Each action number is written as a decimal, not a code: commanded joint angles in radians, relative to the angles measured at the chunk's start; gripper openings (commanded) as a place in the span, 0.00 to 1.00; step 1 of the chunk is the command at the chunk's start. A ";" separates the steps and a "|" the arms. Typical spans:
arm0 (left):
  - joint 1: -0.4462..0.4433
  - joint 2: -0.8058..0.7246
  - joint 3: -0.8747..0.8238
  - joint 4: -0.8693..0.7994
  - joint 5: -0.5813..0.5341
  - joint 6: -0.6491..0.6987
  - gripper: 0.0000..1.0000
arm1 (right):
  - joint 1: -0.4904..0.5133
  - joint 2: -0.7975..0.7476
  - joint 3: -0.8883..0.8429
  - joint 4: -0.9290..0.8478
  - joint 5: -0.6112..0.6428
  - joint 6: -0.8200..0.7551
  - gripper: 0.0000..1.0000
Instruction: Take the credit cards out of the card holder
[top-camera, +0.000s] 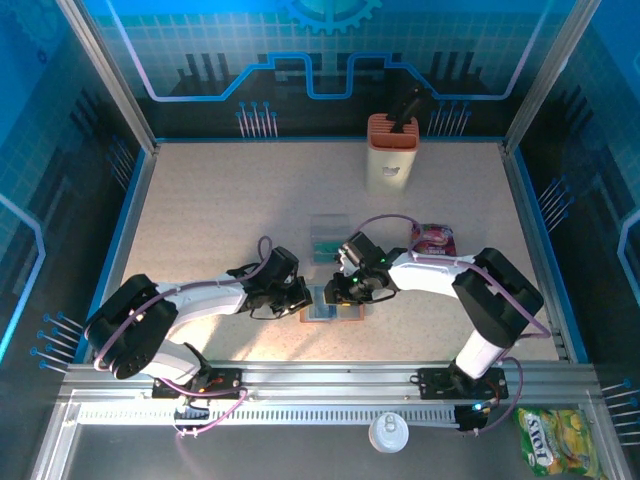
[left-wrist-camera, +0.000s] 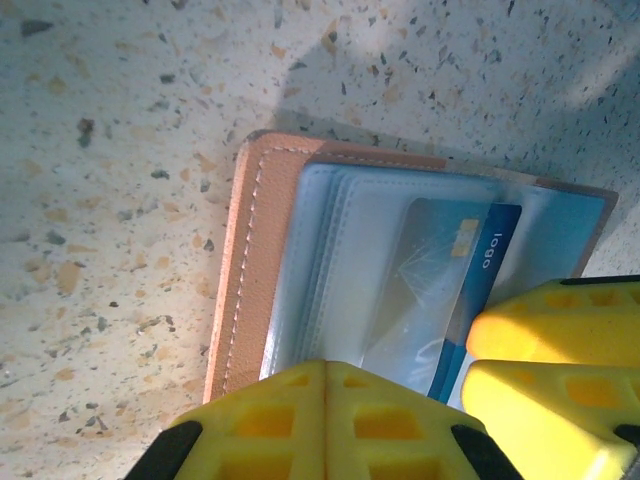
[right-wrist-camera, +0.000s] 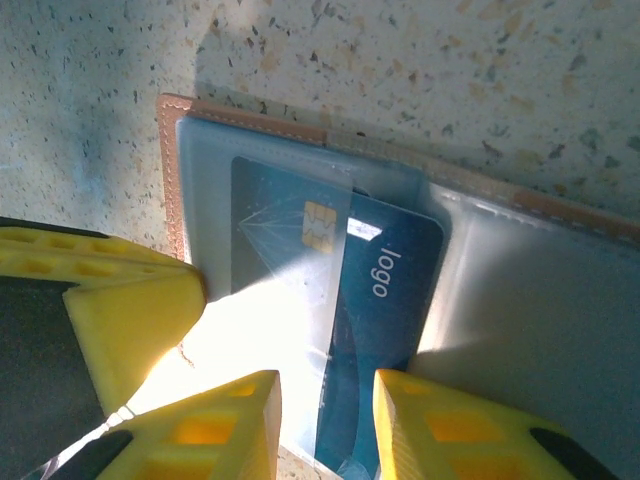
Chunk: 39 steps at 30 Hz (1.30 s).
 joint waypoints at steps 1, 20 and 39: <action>-0.003 -0.017 0.008 -0.039 -0.015 0.020 0.07 | -0.015 -0.032 0.018 -0.042 0.013 -0.013 0.32; -0.031 0.056 0.088 -0.019 0.028 0.031 0.03 | -0.045 -0.068 -0.018 -0.030 0.002 -0.010 0.32; -0.033 0.066 0.079 -0.069 -0.018 0.038 0.01 | -0.046 -0.017 -0.025 0.001 -0.024 -0.008 0.32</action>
